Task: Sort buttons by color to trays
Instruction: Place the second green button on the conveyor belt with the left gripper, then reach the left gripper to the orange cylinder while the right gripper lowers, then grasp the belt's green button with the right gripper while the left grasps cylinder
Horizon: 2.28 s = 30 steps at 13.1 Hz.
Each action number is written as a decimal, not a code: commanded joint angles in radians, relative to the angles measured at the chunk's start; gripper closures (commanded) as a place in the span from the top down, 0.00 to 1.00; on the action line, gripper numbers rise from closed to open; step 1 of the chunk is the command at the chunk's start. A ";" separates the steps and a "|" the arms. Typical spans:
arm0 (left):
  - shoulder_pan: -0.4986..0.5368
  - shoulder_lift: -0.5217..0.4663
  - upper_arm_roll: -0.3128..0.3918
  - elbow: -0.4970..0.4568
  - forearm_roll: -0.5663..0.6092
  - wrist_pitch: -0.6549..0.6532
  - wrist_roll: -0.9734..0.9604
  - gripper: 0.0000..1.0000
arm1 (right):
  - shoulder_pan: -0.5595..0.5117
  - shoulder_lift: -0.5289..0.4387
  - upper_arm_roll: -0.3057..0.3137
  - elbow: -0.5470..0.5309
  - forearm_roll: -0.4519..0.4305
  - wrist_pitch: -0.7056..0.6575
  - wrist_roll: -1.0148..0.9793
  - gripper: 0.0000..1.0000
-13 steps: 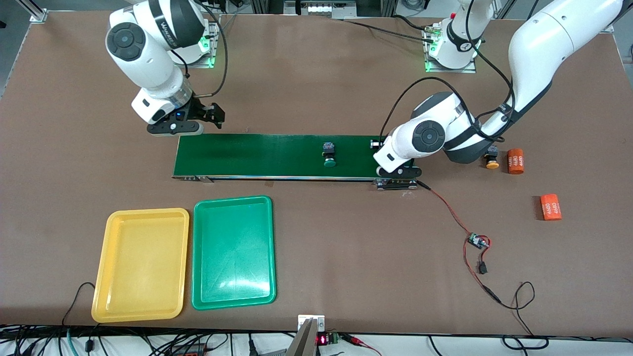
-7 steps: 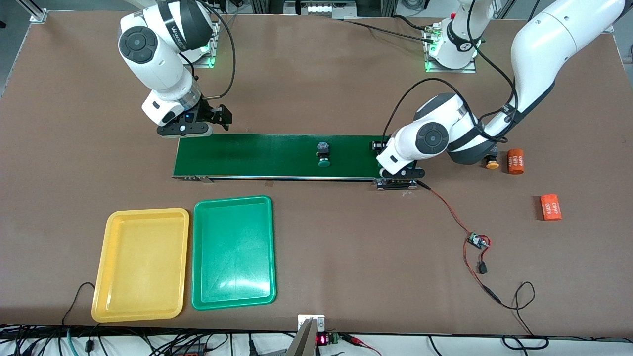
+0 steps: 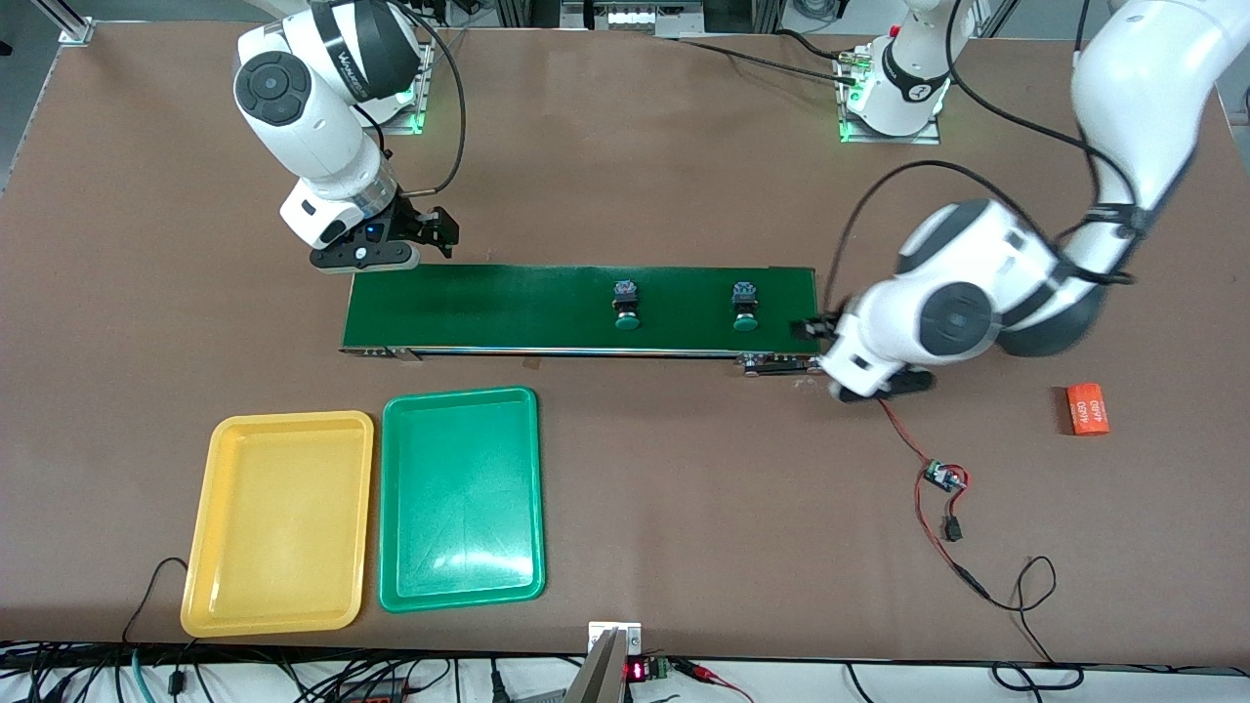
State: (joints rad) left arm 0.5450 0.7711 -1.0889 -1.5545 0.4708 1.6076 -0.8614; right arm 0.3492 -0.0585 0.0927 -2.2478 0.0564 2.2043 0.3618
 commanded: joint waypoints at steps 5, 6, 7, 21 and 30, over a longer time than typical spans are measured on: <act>0.122 0.010 0.188 0.093 0.205 -0.015 0.396 1.00 | 0.039 0.043 -0.004 0.036 0.008 0.025 0.025 1.00; 0.133 0.008 0.211 0.093 0.244 0.036 0.427 1.00 | 0.048 0.066 -0.004 0.057 0.010 0.025 0.026 1.00; 0.148 0.008 0.231 0.091 0.271 0.093 0.456 1.00 | 0.065 0.091 -0.004 0.077 0.010 0.028 0.054 1.00; 0.309 0.111 0.360 0.054 0.285 0.299 0.835 1.00 | 0.228 0.318 -0.005 0.160 -0.007 0.184 0.313 1.00; 0.316 0.146 0.402 0.030 0.284 0.357 0.871 0.41 | 0.235 0.335 -0.005 0.162 -0.092 0.183 0.315 1.00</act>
State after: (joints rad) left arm 0.8541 0.9294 -0.6842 -1.5080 0.7412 1.9633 -0.0219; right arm 0.5744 0.2622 0.0916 -2.1047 -0.0069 2.3881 0.6561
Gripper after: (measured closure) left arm 0.388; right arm 0.000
